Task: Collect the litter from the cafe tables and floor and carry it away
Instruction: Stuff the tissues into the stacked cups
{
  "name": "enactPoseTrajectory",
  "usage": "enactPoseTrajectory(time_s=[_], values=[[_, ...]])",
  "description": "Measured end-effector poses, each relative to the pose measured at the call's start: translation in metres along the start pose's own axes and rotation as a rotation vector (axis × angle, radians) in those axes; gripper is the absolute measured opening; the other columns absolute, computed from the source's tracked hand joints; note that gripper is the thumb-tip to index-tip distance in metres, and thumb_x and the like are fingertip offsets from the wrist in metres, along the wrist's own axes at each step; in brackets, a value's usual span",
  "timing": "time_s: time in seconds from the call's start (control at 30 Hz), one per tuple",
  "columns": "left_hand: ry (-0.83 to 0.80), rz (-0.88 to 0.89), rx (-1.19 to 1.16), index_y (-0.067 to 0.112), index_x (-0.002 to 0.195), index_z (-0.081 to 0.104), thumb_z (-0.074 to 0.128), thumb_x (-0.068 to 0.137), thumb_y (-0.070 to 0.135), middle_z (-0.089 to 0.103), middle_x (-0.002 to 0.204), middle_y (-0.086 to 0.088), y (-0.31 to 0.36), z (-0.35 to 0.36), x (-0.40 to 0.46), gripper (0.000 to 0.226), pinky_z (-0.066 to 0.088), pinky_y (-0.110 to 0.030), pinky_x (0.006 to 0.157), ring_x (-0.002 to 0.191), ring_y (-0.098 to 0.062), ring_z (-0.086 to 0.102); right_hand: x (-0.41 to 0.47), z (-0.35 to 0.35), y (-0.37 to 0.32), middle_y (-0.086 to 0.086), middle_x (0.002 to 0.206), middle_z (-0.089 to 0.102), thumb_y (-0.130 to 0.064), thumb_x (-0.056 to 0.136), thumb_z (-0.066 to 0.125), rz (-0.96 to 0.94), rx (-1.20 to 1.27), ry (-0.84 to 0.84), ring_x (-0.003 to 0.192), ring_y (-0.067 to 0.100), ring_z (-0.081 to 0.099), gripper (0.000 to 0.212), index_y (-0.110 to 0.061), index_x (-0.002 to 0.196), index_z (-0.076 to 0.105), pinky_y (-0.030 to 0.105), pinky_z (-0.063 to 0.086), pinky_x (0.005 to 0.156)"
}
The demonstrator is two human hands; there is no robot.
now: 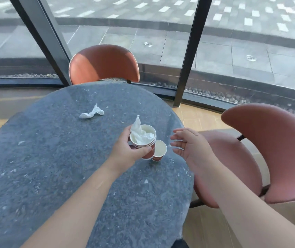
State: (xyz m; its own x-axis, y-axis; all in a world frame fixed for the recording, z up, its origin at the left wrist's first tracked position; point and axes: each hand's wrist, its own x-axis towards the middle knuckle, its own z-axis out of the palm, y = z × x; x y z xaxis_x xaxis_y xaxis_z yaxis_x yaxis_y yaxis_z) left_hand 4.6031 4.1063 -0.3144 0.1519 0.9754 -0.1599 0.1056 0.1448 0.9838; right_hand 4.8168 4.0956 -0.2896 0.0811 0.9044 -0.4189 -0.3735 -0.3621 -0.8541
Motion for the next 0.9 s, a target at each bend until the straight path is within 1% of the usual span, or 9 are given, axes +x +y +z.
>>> enactPoseTrajectory(time_s=[0.1, 0.23, 0.37, 0.5, 0.53, 0.63, 0.73, 0.83, 0.9], values=[[0.079, -0.025, 0.020, 0.036, 0.119, 0.054, 0.085, 0.062, 0.021, 0.069, 0.118, 0.006, -0.006, 0.033, 0.017, 0.066, 0.055, -0.021, 0.084, 0.096, 0.003, 0.069, 0.023, -0.027, -0.009, 0.005, 0.077, 0.069, -0.015, 0.084, 0.061, 0.040, 0.006, -0.057, 0.062, 0.014, 0.065, 0.010, -0.013, 0.089, 0.070, 0.024, 0.051, 0.053], [0.218, -0.053, 0.024, 0.038, 0.116, 0.053, 0.088, 0.063, 0.021, 0.069, 0.117, 0.003, -0.022, 0.070, 0.033, 0.066, 0.052, -0.014, 0.078, 0.093, 0.005, 0.068, 0.047, -0.053, -0.017, 0.004, 0.079, 0.070, -0.017, 0.085, 0.061, 0.097, -0.012, -0.109, 0.062, 0.014, 0.065, 0.012, -0.012, 0.092, 0.070, 0.024, 0.050, 0.053], [0.299, -0.093, 0.061, 0.031, 0.124, 0.052, 0.091, 0.066, 0.015, 0.068, 0.121, -0.001, -0.054, 0.086, 0.040, 0.072, 0.052, -0.015, 0.079, 0.097, 0.001, 0.069, 0.069, -0.067, -0.015, 0.004, 0.080, 0.070, -0.019, 0.083, 0.062, 0.133, -0.037, -0.150, 0.064, 0.014, 0.064, 0.014, -0.014, 0.093, 0.069, 0.025, 0.051, 0.056], [0.328, -0.137, 0.277, 0.029, 0.130, 0.052, 0.094, 0.065, 0.021, 0.053, 0.129, 0.004, -0.083, 0.091, 0.044, 0.078, 0.044, -0.027, 0.100, 0.119, -0.011, 0.054, 0.083, -0.070, -0.004, 0.003, 0.080, 0.070, -0.012, 0.088, 0.058, 0.167, -0.056, -0.166, 0.064, 0.014, 0.063, 0.011, -0.014, 0.092, 0.069, 0.024, 0.050, 0.057], [0.338, -0.150, 0.311, 0.027, 0.132, 0.053, 0.095, 0.065, 0.021, 0.051, 0.130, 0.004, -0.090, 0.091, 0.045, 0.079, 0.042, -0.027, 0.101, 0.120, -0.012, 0.051, 0.086, -0.069, -0.001, 0.003, 0.080, 0.070, -0.012, 0.089, 0.058, 0.176, -0.054, -0.167, 0.064, 0.014, 0.063, 0.011, -0.014, 0.093, 0.068, 0.025, 0.050, 0.057], [0.346, -0.195, 0.313, 0.032, 0.130, 0.052, 0.095, 0.066, 0.022, 0.051, 0.130, 0.006, -0.105, 0.088, 0.046, 0.078, 0.038, -0.015, 0.092, 0.118, -0.009, 0.050, 0.090, -0.068, 0.009, 0.003, 0.079, 0.070, -0.009, 0.092, 0.056, 0.208, -0.056, -0.171, 0.064, 0.015, 0.063, 0.012, -0.011, 0.097, 0.067, 0.025, 0.050, 0.057], [0.335, -0.235, 0.285, 0.043, 0.127, 0.048, 0.094, 0.067, 0.024, 0.056, 0.128, 0.009, -0.112, 0.087, 0.044, 0.078, 0.040, -0.014, 0.086, 0.115, -0.006, 0.055, 0.090, -0.065, 0.014, 0.004, 0.079, 0.070, -0.009, 0.091, 0.056, 0.233, -0.071, -0.183, 0.065, 0.015, 0.064, 0.013, -0.011, 0.097, 0.068, 0.025, 0.050, 0.057], [0.319, -0.265, 0.227, 0.052, 0.120, 0.046, 0.093, 0.068, 0.026, 0.063, 0.120, 0.015, -0.108, 0.088, 0.044, 0.075, 0.043, -0.008, 0.077, 0.105, 0.005, 0.060, 0.092, -0.064, 0.013, 0.004, 0.080, 0.070, -0.010, 0.091, 0.057, 0.231, -0.077, -0.190, 0.066, 0.016, 0.064, 0.012, -0.012, 0.097, 0.068, 0.025, 0.050, 0.058], [0.339, -0.273, 0.168, 0.050, 0.121, 0.048, 0.093, 0.062, 0.032, 0.067, 0.118, 0.017, -0.101, 0.086, 0.044, 0.077, 0.049, -0.015, 0.083, 0.102, 0.005, 0.064, 0.093, -0.060, 0.011, 0.004, 0.081, 0.069, -0.011, 0.091, 0.057, 0.225, -0.086, -0.198, 0.066, 0.015, 0.064, 0.012, -0.013, 0.096, 0.068, 0.026, 0.049, 0.058]])
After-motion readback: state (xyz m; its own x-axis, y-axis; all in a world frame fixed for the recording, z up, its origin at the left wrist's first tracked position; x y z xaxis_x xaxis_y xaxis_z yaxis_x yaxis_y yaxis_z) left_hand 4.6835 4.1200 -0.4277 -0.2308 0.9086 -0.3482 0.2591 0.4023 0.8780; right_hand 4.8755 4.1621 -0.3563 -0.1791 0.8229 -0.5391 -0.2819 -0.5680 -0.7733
